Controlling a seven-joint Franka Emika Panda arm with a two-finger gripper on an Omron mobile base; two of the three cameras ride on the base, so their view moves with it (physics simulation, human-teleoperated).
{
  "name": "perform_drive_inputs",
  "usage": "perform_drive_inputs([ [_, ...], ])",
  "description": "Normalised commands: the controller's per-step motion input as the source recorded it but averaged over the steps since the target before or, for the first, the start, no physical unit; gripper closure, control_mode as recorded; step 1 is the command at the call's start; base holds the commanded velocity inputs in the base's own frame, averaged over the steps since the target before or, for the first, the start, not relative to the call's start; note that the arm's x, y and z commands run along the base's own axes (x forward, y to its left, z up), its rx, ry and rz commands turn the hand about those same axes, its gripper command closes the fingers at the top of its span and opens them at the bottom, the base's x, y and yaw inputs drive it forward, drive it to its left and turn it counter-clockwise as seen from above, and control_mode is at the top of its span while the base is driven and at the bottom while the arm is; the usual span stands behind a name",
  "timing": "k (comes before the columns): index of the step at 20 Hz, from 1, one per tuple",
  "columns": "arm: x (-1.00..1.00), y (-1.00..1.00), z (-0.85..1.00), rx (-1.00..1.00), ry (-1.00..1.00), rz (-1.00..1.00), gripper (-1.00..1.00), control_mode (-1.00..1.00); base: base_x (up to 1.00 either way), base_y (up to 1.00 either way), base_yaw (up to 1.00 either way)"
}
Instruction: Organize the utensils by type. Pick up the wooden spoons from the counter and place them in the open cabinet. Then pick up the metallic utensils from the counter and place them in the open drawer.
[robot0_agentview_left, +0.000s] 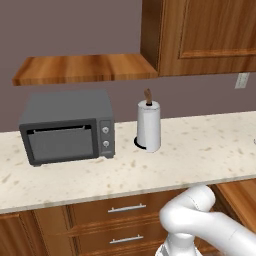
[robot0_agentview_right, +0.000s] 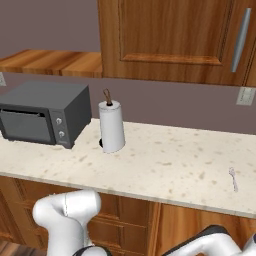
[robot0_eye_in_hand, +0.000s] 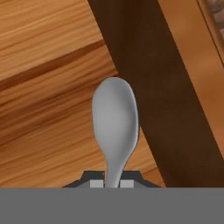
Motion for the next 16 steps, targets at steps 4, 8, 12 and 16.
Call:
perform_drive_inputs([
  [4,0.02,0.16,0.35,0.00,-0.05,0.00,1.00,-1.00,0.00,0.00,0.00],
  [8,0.23,0.36,0.10,0.00,-0.08,0.00,1.00,-1.00,0.00,0.00,0.00],
  [12,0.30,0.43,-0.01,0.00,-0.15,0.00,1.00,-1.00,0.00,0.00,0.00],
  [16,0.36,0.32,-0.04,0.00,-0.08,0.00,1.00,-1.00,0.00,0.00,0.00],
])
